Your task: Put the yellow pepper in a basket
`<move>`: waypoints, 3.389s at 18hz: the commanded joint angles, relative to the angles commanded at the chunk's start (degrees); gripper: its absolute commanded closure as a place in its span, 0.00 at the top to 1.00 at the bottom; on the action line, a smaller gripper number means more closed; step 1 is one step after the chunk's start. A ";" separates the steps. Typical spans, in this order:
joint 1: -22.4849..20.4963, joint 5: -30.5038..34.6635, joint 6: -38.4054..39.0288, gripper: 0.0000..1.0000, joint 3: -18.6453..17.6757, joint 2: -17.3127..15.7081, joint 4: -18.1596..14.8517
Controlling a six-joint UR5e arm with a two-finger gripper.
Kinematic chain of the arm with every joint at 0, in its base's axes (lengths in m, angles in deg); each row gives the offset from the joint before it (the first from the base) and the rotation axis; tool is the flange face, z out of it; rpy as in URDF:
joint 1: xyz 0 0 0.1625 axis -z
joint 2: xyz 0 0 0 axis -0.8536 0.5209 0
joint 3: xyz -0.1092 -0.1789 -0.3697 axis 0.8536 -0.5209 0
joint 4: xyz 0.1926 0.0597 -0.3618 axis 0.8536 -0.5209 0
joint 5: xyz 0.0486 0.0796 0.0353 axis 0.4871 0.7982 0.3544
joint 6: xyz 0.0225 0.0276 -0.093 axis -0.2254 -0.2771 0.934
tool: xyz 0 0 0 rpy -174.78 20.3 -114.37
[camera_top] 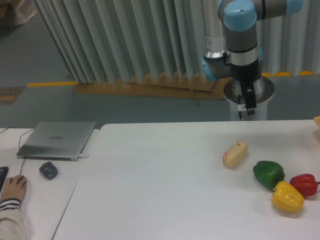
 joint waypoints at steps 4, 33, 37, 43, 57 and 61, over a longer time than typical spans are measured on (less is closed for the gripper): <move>0.11 -0.01 -0.03 1.00 0.00 0.36 0.11; 0.02 0.52 0.67 1.00 0.09 1.59 0.29; -0.15 0.43 2.94 1.00 0.09 2.03 0.20; -0.50 0.61 12.09 1.00 0.00 3.87 3.27; -4.46 1.74 16.06 1.00 -0.61 5.89 7.49; -4.54 5.88 14.64 1.00 -0.70 7.39 7.67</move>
